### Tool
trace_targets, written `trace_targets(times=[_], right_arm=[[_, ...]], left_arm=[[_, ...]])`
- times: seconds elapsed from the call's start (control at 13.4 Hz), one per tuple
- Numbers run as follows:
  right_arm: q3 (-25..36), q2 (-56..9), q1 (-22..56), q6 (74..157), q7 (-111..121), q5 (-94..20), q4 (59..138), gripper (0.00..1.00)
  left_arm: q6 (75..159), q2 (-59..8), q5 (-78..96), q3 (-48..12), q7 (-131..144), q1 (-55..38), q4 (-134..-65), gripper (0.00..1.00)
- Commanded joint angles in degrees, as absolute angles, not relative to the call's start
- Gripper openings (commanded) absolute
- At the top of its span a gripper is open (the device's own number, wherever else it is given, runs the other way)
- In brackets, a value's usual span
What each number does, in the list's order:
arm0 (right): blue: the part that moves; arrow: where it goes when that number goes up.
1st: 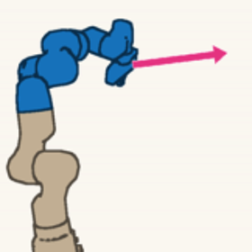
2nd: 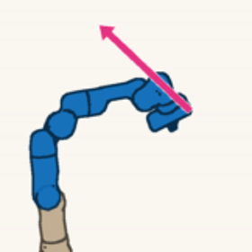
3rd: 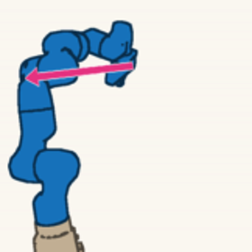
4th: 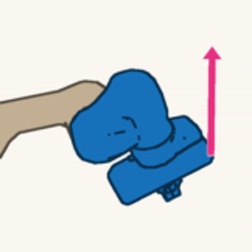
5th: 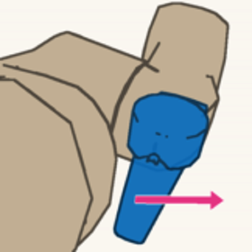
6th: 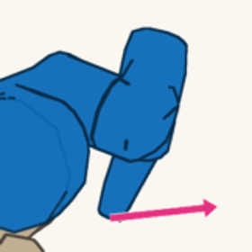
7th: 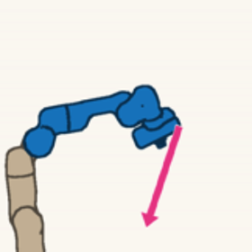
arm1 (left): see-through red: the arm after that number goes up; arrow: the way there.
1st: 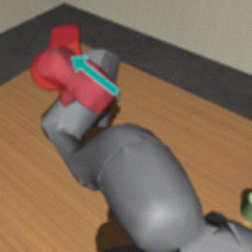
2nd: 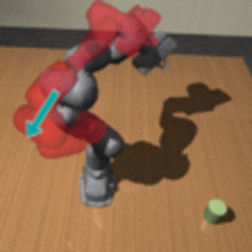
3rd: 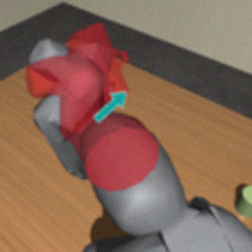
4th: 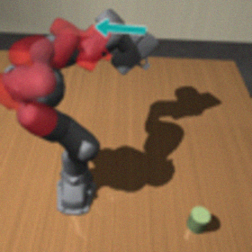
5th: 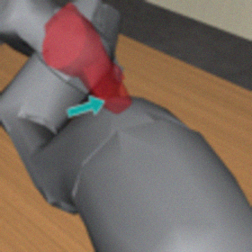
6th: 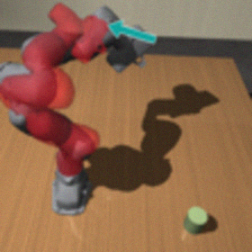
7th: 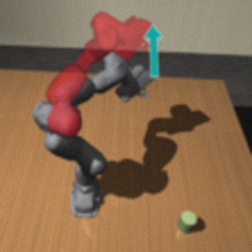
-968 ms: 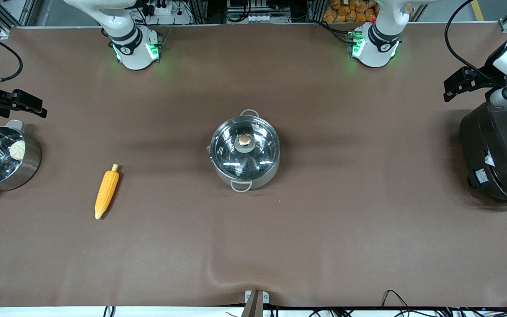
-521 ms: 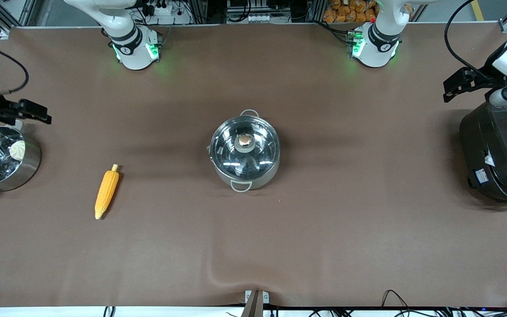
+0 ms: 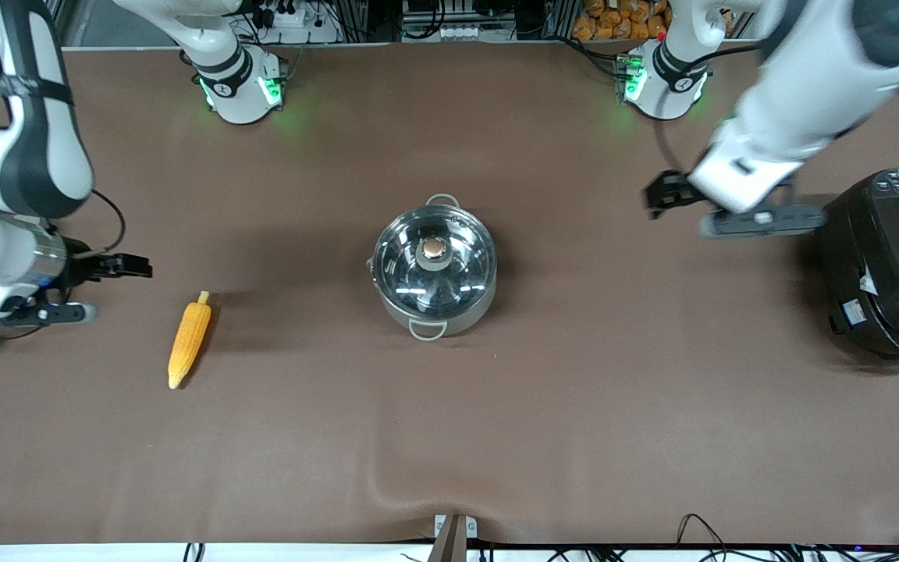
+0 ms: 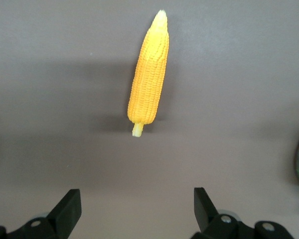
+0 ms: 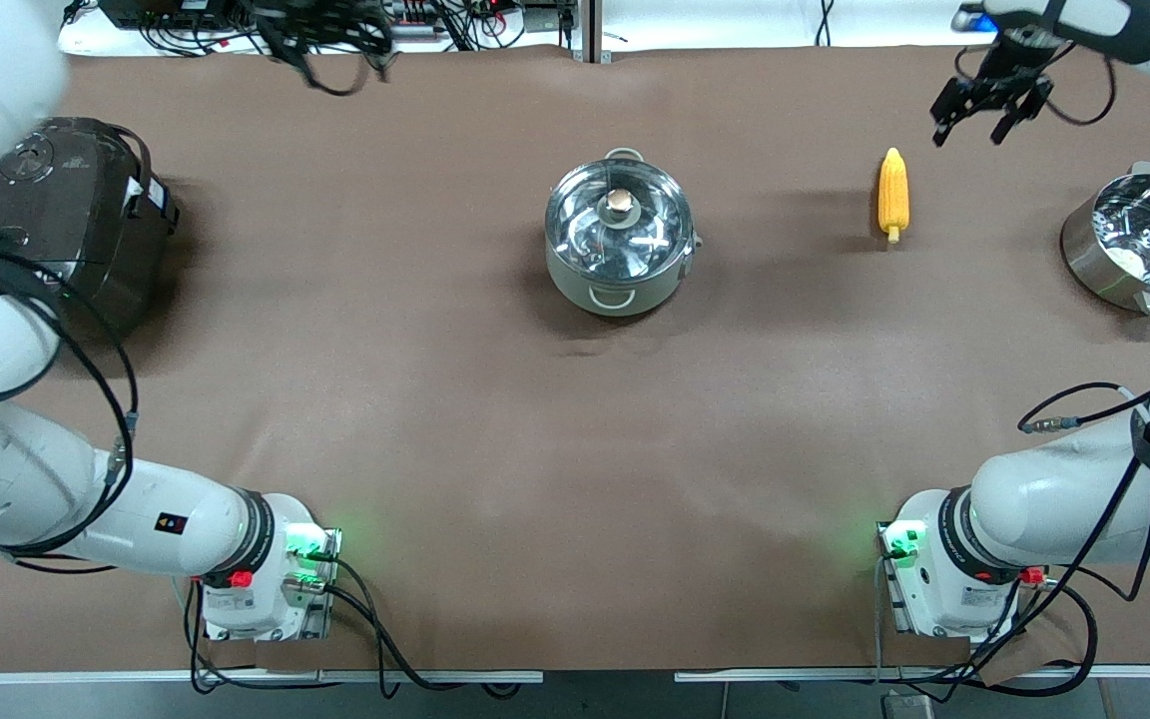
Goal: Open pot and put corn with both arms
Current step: 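Reach the left gripper to the lid knob while the right gripper reaches the corn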
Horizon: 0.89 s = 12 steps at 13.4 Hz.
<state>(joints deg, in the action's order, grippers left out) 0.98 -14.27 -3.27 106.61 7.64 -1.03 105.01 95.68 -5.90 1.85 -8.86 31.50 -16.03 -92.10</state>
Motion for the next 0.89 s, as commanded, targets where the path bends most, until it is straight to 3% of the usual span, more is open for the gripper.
trace_targets(times=[0.0,0.45,0.82], right_arm=[[0.4,-17.6,-4.0,110.8,8.5,-1.2,106.1,1.0],[0.4,-26.8,-3.1,120.1,8.6,-1.1,105.1,1.0],[0.3,-32.3,-3.2,120.8,8.3,-2.2,102.5,1.0]], left_arm=[[95.2,-14.5,2.5,-9.0,46.6,-22.2,-82.9,1.0],[105.9,-23.0,1.2,-8.6,66.0,-32.5,-81.5,1.0],[116.1,-28.6,0.1,-8.1,75.8,-37.8,-81.1,1.0]])
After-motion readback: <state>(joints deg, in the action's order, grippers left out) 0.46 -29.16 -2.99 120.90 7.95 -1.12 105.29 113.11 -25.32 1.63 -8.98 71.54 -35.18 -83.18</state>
